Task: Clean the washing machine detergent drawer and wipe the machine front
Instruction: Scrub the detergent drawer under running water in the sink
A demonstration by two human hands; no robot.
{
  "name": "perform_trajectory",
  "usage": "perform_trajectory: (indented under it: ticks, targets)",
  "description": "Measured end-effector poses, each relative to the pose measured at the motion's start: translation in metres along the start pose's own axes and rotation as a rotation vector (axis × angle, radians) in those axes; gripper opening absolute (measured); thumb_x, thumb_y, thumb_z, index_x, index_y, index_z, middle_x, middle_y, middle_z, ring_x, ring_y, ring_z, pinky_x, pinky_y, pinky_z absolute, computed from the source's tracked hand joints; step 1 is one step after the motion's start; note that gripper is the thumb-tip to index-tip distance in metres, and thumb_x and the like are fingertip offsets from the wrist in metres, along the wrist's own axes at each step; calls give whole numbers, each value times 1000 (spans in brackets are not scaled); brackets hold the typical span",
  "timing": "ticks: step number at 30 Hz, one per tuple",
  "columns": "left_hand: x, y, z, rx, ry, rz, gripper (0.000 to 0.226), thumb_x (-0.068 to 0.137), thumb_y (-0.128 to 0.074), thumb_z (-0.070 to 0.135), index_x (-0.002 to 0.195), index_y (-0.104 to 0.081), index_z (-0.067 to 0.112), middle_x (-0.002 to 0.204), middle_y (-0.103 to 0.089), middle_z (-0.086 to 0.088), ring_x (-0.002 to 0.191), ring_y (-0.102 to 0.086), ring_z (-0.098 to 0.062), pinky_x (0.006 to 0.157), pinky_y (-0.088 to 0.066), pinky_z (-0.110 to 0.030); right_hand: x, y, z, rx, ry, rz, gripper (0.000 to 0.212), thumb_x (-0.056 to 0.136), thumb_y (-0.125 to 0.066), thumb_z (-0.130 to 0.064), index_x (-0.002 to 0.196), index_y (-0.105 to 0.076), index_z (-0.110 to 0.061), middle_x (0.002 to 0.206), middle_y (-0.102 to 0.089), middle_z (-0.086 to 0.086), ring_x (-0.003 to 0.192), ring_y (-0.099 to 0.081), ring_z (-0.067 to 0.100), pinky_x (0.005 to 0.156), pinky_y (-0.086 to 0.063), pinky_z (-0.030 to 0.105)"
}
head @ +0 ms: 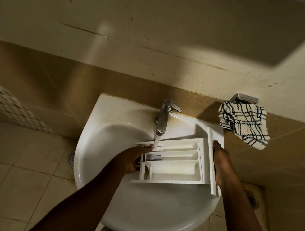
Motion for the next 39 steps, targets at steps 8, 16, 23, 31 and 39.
perform_trajectory:
  ticks: [8,16,23,31,39]
  targets:
    - [-1,0,11,10,-6,-169,43,74,-84,29,111,-73,11,95,-70,-11,80,-67,-28,78,-59,-43,3,-2,6,51,13,-58,52,103,-35,-45,89,-73,-12,66,-73,5,66,-64,27,73,-52,38]
    - [-7,-8,20,136,-20,-73,75,55,-97,37,119,-70,8,115,-69,-10,105,-66,-29,96,-52,-54,7,-4,1,22,47,-62,54,102,-35,-47,97,-74,-10,75,-74,10,71,-66,30,77,-54,45]
    - [-11,0,23,90,-32,-59,68,47,-97,29,109,-76,11,105,-73,-16,80,-69,-28,76,-58,-42,7,-7,5,38,34,-75,53,102,-34,-48,97,-72,-12,75,-72,8,69,-65,28,68,-53,37]
    - [-24,7,10,192,-133,131,47,76,-84,33,111,-68,7,109,-68,-12,98,-65,-32,74,-56,-40,6,-6,5,10,26,-7,53,102,-33,-47,101,-72,-10,90,-74,16,77,-67,32,76,-56,43]
    - [-15,21,2,362,-116,142,56,69,-88,40,111,-64,13,115,-66,-9,107,-61,-26,93,-51,-40,4,-12,5,-41,35,27,61,94,-32,-58,111,-67,-11,96,-70,15,88,-65,37,81,-54,46]
Point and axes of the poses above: each hand's wrist, its own x-axis towards the middle knuckle, its own y-axis out of the back of the hand, z = x × y, the point moved 3 cm from there along x, towards the middle knuckle
